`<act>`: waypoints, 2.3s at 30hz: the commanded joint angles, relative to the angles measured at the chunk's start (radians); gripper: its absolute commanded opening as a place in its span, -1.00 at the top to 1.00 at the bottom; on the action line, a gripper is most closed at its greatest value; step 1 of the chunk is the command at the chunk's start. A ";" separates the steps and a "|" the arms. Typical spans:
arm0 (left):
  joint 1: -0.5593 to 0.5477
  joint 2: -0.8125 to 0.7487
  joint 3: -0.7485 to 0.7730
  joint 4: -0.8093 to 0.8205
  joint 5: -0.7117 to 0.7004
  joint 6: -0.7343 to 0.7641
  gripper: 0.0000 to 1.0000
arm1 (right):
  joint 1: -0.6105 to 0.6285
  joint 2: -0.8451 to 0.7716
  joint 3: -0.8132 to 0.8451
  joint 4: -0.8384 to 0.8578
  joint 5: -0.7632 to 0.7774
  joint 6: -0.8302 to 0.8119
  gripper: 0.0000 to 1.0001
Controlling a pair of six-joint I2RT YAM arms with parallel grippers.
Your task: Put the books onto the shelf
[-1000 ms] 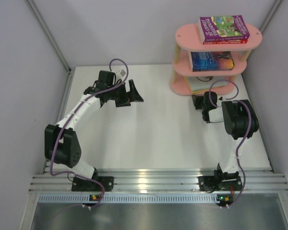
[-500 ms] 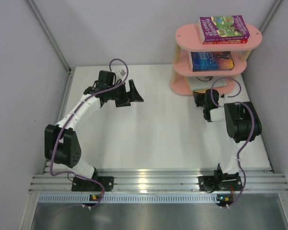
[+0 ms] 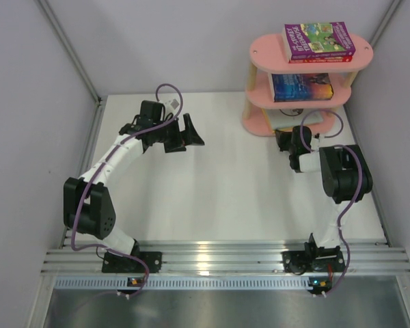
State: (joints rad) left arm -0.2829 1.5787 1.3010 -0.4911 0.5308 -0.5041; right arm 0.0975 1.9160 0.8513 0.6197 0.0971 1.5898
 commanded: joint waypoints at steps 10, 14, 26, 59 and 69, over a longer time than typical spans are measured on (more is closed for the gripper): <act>0.005 -0.066 -0.003 0.023 0.001 -0.004 -0.98 | 0.024 0.012 0.058 -0.015 0.027 0.009 1.00; 0.007 -0.066 -0.002 0.025 0.003 -0.004 -0.98 | 0.031 0.014 0.080 -0.044 0.030 0.007 1.00; 0.007 -0.065 -0.008 0.025 0.001 -0.002 -0.98 | 0.039 0.038 0.103 -0.057 0.038 0.027 1.00; 0.030 -0.166 0.001 0.039 0.035 -0.039 -0.98 | 0.053 -0.480 -0.219 -0.170 -0.354 -0.326 0.95; 0.024 -0.401 -0.005 0.086 0.001 0.071 -0.98 | 0.044 -1.120 0.071 -1.028 -0.353 -1.008 -0.99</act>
State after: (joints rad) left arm -0.2562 1.2339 1.2667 -0.4644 0.5255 -0.4934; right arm 0.1356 0.8722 0.7650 -0.1108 -0.2420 0.8688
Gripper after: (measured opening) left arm 0.991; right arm 0.802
